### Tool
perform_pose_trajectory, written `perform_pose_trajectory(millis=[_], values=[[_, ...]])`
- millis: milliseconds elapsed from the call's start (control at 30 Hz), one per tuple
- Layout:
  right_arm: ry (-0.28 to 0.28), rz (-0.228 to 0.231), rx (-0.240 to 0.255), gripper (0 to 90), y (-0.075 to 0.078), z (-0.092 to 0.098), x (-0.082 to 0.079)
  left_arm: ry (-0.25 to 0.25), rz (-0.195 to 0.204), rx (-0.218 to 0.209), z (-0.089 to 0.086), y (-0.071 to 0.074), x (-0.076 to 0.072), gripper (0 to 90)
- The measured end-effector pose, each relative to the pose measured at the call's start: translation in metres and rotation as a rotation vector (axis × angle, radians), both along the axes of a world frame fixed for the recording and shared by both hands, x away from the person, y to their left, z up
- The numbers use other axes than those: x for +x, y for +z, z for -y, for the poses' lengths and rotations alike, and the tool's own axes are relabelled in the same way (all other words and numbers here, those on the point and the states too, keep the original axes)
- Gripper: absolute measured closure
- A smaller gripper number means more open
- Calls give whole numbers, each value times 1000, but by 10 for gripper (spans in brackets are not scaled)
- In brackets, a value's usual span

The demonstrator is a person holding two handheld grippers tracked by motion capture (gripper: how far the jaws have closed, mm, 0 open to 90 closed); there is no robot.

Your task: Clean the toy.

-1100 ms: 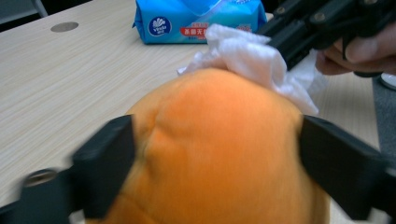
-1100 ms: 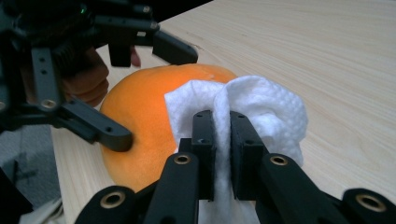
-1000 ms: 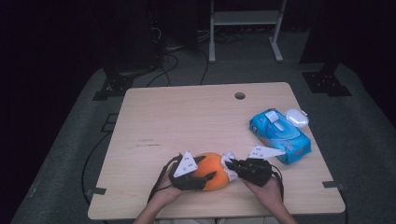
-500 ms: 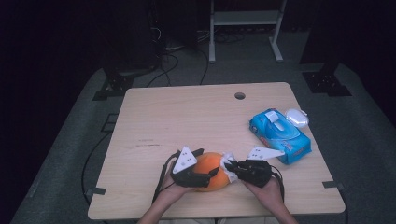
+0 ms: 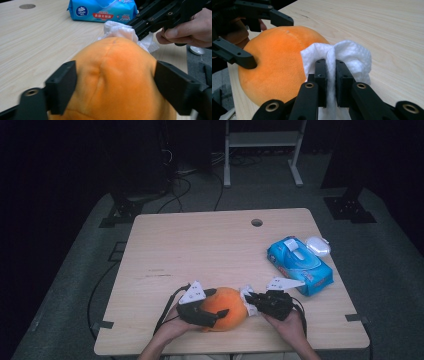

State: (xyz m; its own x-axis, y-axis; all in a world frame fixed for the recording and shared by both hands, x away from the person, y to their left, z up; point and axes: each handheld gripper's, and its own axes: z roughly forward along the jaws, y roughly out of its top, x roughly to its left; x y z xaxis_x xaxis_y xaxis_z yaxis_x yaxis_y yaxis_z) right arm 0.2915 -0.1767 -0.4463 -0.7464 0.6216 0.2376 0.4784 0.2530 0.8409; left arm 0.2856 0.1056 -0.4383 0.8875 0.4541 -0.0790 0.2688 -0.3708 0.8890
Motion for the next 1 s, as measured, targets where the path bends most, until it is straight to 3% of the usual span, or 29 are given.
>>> perform_pose_trajectory(millis=[67, 133, 233, 333, 400, 467, 567, 633, 700, 833, 1000], values=[[0, 11, -8, 808, 2, -2, -1, -7, 9, 10, 1, -1, 0, 143], [-2, 2, 2, 807, 2, -2, 0, -4, 21, 50, 4, -2, -1, 172], [-14, -3, 19, 810, 3, -2, 1, 36, 112, 99, 12, 2, -8, 380], [-22, 1, 57, 811, 8, -1, 2, 58, 185, 85, 20, 6, -11, 467], [-17, 28, 80, 812, 18, -2, 0, 82, 228, 57, 26, 9, -11, 485], [-6, 57, 90, 810, 27, -4, -3, 109, 279, 60, 32, 9, -12, 488], [2, 64, 68, 810, 28, -6, -3, 90, 253, 84, 32, 2, -11, 449], [0, 36, 61, 809, 19, -4, 0, 77, 216, 84, 28, 1, -10, 424], [-34, 0, 50, 810, 8, 3, 5, 71, 199, 81, 23, -1, -11, 401], [-58, -23, 30, 810, 3, 7, 5, 44, 186, 91, 14, -4, -16, 390], [-16, 26, 49, 809, 14, -4, -4, 46, 164, 72, 5, -7, -16, 374]])
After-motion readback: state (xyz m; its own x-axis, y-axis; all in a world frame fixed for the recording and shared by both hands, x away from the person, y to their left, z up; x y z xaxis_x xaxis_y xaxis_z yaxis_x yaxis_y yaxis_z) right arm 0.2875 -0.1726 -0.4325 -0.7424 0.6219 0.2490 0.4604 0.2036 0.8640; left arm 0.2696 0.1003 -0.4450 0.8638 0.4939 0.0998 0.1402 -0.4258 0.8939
